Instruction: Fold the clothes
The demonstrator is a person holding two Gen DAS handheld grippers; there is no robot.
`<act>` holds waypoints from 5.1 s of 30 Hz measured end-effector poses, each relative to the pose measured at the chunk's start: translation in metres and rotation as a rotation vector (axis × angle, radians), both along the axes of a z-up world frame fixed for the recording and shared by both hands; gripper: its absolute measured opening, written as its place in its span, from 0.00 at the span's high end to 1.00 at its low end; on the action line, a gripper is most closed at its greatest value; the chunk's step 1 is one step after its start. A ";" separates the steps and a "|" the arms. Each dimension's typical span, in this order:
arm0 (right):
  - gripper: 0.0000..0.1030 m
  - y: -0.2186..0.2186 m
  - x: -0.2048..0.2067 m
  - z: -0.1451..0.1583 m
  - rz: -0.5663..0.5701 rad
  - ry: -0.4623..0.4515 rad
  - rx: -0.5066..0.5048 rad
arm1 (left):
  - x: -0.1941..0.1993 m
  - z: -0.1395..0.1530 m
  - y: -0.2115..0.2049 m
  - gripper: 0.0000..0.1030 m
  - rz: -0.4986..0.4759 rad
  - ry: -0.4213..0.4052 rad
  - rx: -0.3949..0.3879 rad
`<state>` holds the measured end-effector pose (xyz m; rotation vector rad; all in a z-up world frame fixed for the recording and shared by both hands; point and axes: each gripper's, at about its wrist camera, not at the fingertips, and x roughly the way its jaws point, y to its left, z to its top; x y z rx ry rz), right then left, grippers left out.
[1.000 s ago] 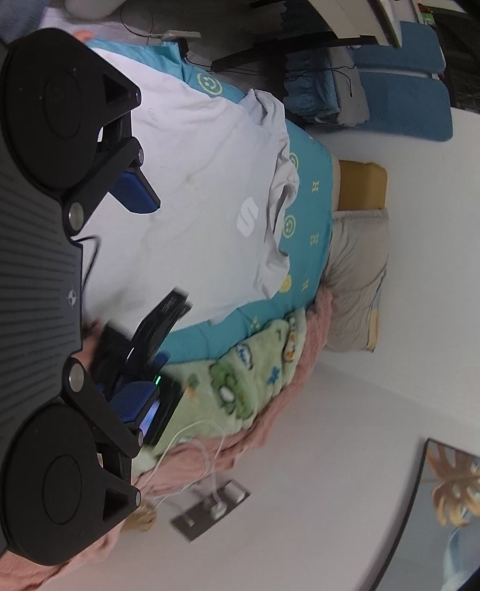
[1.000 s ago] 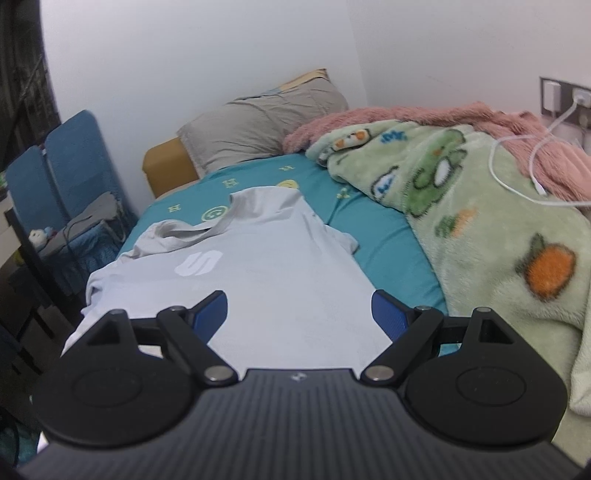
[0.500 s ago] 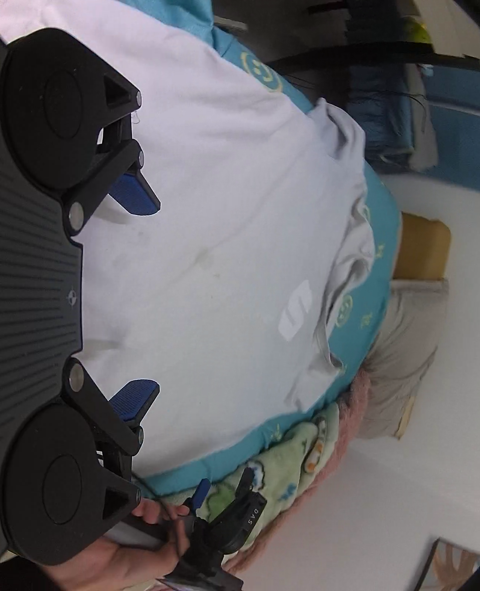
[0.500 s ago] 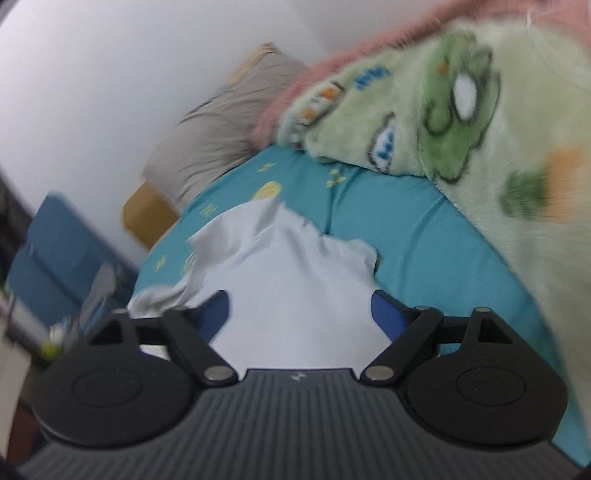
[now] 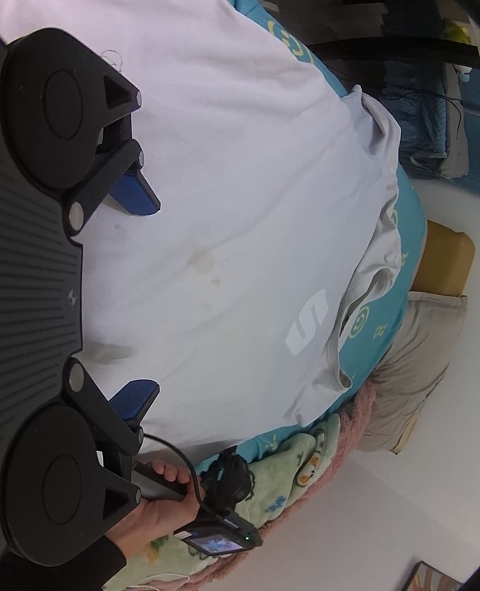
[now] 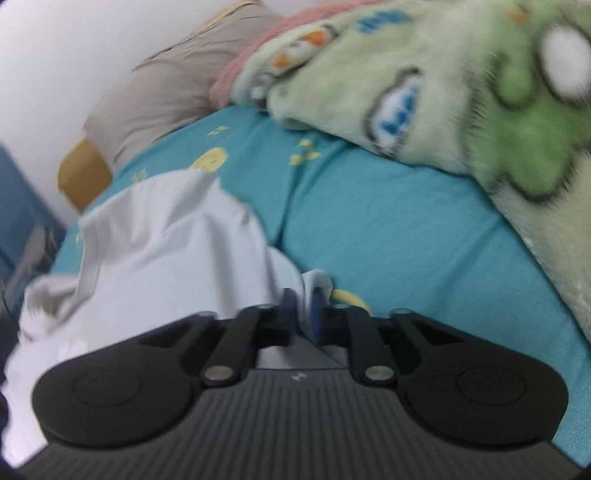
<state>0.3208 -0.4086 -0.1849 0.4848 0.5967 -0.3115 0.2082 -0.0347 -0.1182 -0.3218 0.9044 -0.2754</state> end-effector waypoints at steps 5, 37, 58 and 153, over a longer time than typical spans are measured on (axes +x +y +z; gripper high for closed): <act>0.94 0.071 0.008 0.022 0.188 -0.046 -0.224 | -0.002 0.004 0.005 0.06 0.026 -0.025 0.005; 0.91 0.062 0.014 0.014 0.209 -0.098 -0.186 | 0.001 -0.014 -0.011 0.06 0.010 -0.015 0.043; 0.27 0.135 -0.159 0.129 0.351 -0.094 -0.129 | -0.012 0.016 0.002 0.07 0.051 -0.191 0.159; 0.27 0.096 -0.197 0.071 0.105 -0.049 -0.041 | 0.233 0.011 -0.053 0.43 0.069 -0.146 0.227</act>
